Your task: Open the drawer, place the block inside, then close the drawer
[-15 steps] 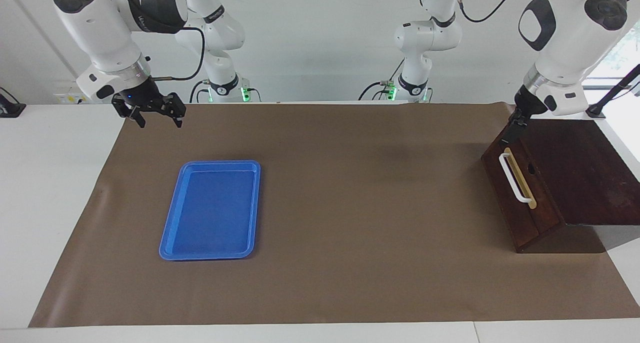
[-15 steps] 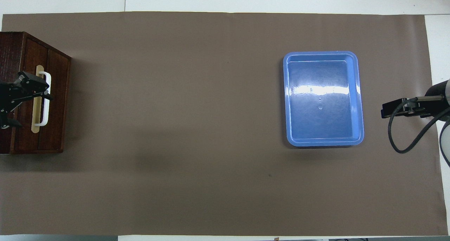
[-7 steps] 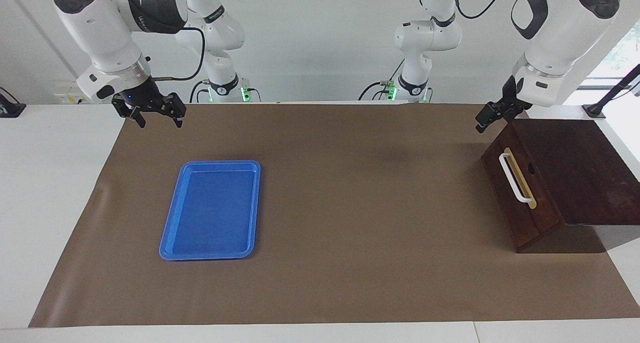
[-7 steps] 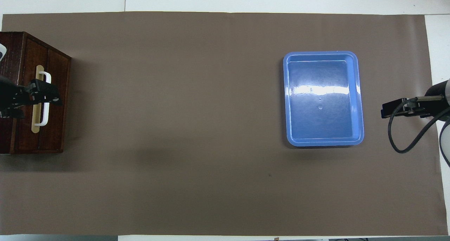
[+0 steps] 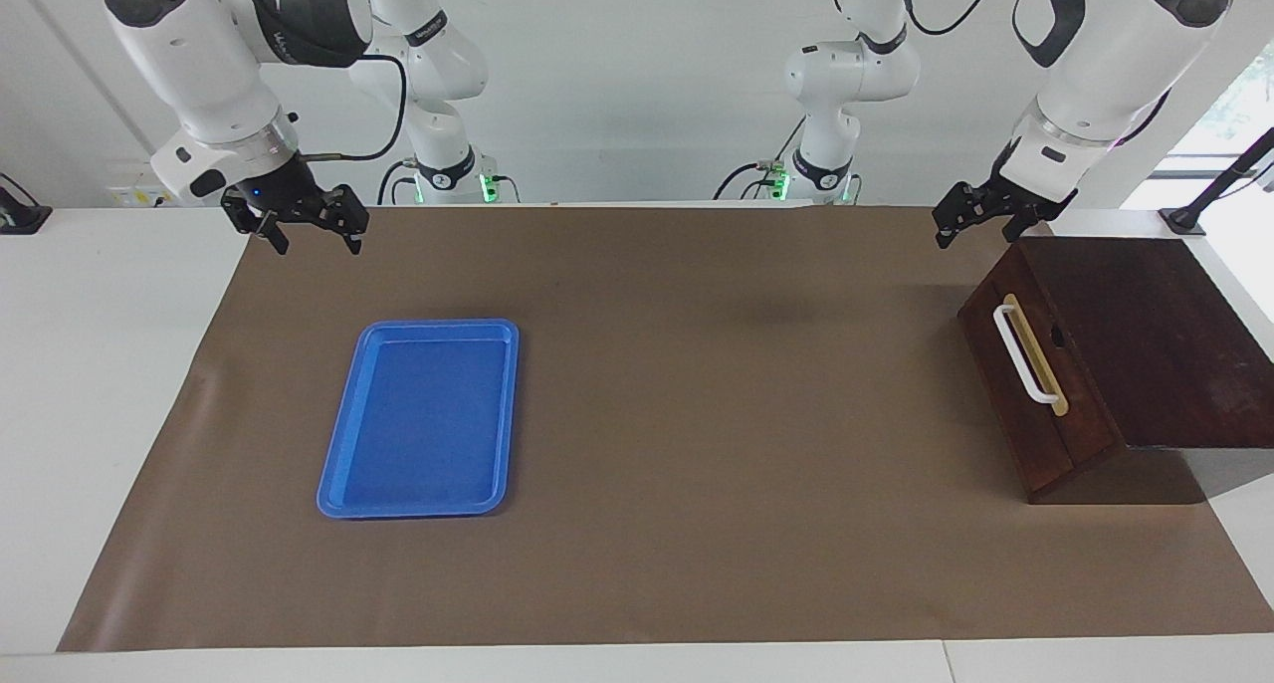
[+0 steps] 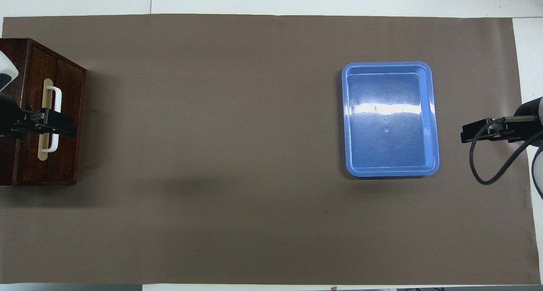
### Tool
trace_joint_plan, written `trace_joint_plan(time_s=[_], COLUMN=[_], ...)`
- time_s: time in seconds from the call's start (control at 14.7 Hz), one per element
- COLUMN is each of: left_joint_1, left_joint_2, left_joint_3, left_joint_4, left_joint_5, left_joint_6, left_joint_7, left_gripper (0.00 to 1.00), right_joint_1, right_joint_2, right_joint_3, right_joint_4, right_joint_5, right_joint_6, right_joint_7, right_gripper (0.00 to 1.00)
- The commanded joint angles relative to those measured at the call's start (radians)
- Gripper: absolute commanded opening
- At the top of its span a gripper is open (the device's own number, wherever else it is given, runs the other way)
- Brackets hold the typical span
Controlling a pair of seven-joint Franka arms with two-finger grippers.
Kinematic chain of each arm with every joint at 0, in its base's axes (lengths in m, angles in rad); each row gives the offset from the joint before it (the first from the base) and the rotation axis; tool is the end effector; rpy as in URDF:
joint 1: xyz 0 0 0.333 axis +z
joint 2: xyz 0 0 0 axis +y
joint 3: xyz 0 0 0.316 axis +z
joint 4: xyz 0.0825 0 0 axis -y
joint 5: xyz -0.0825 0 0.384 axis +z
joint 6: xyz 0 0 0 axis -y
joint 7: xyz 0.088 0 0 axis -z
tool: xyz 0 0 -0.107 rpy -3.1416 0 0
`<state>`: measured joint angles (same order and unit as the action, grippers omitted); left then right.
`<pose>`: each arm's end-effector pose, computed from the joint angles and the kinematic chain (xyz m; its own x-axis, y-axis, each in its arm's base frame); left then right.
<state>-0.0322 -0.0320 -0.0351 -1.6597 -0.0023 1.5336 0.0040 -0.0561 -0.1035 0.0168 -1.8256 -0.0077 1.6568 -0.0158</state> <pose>0.5367 -0.0367 0.5972 0.9930 -0.0709 -0.0940 -0.0711 -0.9975 0.0016 0.5219 -0.0209 0.5670 0.9976 -0.0230 -0.0654 -0.0225 -0.9997 0.0083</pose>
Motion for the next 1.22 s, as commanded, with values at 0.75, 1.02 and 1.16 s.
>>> trace_joint_plan(time_s=[0.75,1.02,1.16], left_joint_1=[0.015,0.021,0.021], left_joint_2=[-0.005,-0.006,-0.012], left_joint_3=[-0.015,-0.015,-0.014], left_joint_4=[0.020,0.021,0.021], left_joint_5=[0.008,0.008,0.008], left_joint_6=[0.022,0.028,0.028], left_joint_7=[-0.032,-0.032,-0.032], left_gripper=[1.00,1.00,1.00], right_joint_1=[-0.008,-0.008,-0.008], right_joint_2=[-0.028,-0.027,-0.027], right_joint_3=[0.003,0.003,0.003], right_joint_4=[-0.034,-0.031,-0.029], right_joint_5=[-0.018,-0.018,-0.018], right_joint_6=[0.018,0.023,0.020], right_joint_7=[-0.023,-0.013,-0.013], right_gripper=[1.00,1.00,1.00])
